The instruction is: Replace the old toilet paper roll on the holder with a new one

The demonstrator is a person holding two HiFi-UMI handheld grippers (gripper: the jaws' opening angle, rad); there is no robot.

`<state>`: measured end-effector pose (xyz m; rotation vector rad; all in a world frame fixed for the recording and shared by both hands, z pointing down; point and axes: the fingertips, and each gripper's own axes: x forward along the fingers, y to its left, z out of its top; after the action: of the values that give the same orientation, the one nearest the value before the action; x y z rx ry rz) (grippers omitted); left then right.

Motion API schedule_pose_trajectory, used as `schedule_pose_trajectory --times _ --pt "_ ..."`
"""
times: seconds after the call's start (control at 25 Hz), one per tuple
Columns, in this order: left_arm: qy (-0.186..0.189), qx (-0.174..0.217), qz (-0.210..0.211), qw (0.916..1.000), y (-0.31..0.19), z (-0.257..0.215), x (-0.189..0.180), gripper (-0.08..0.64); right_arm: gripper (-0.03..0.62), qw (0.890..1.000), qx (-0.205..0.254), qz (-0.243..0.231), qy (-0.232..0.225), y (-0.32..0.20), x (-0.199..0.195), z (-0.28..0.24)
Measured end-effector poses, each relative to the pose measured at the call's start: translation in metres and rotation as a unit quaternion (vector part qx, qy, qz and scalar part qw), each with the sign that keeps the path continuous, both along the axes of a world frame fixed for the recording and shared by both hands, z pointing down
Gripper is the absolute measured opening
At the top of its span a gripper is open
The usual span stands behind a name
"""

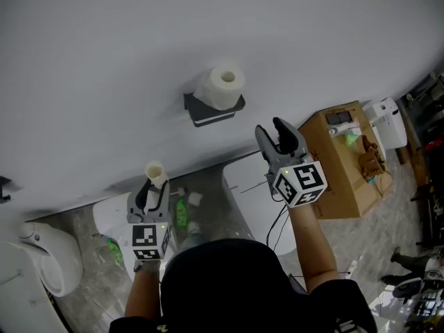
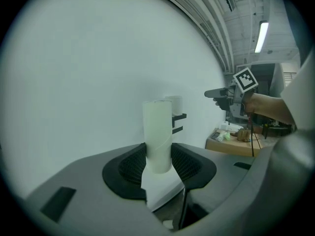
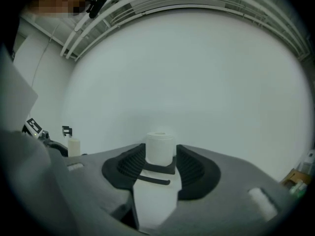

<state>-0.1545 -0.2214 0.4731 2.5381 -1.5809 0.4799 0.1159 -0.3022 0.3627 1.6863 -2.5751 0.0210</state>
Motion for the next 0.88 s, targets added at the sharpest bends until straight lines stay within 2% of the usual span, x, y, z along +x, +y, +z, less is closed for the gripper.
schedule_pose_trajectory --times 0.4,0.72,0.88 --pt "-0.005 0.003 0.030 0.9995 0.015 -0.005 0.050 0.173 0.018 1.000 -0.015 -0.014 -0.008 0.072 0.023 0.022" --pt "-0.004 -0.001 0.049 0.9988 0.033 -0.004 0.081 0.173 -0.002 0.999 -0.039 -0.025 -0.007 0.110 0.033 0.045" --pt "0.017 -0.005 0.045 0.9988 0.043 -0.011 0.093 0.173 -0.002 0.999 -0.042 -0.028 -0.009 0.126 0.035 0.051"
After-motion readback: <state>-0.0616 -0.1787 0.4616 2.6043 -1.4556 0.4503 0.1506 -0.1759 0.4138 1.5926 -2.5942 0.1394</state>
